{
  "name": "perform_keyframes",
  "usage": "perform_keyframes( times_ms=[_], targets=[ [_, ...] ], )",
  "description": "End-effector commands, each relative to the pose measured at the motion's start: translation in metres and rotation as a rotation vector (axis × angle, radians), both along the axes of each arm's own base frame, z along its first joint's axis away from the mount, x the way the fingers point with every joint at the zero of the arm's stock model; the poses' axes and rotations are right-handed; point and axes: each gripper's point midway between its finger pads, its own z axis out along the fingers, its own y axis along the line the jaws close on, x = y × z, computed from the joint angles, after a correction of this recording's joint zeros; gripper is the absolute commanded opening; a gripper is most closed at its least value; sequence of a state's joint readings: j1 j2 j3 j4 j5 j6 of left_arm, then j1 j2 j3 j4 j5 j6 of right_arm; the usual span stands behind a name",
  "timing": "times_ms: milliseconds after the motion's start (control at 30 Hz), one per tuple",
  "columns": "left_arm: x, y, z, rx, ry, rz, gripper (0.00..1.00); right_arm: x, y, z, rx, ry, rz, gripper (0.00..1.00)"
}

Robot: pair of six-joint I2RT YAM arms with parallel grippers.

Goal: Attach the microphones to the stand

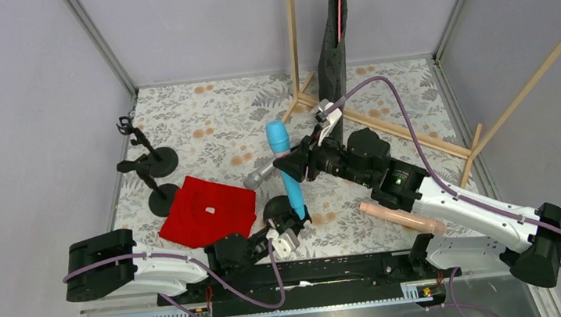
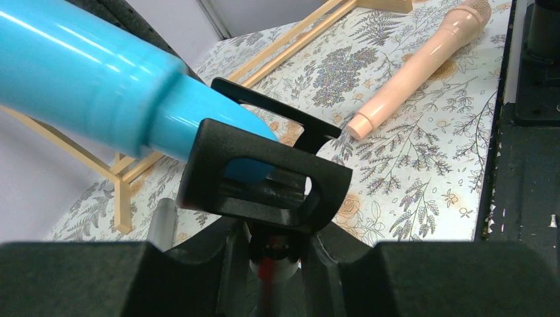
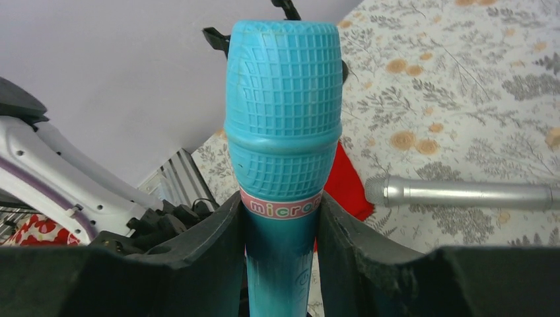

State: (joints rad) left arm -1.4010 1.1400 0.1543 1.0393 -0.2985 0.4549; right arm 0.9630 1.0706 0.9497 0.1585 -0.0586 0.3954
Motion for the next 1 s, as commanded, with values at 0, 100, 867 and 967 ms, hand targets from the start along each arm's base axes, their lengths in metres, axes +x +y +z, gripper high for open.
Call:
perform_keyframes(
  times_ms=[0,100,867,967],
  targets=[
    [-0.001,0.001,-0.002,-0.009,0.026,0.002,0.0,0.001,-0.008,-0.004,0.027,0.041,-0.061,0.0],
    [0.0,0.001,-0.003,-0.007,0.029,0.007,0.0,0.007,-0.018,-0.019,0.021,0.105,-0.134,0.0],
    [0.003,0.004,-0.008,-0.015,0.054,0.032,0.0,-0.052,0.016,-0.033,-0.067,-0.022,0.106,0.0],
    [0.003,0.005,-0.008,-0.019,0.056,0.036,0.0,-0.057,0.018,-0.043,-0.089,-0.02,0.104,0.0]
  ],
)
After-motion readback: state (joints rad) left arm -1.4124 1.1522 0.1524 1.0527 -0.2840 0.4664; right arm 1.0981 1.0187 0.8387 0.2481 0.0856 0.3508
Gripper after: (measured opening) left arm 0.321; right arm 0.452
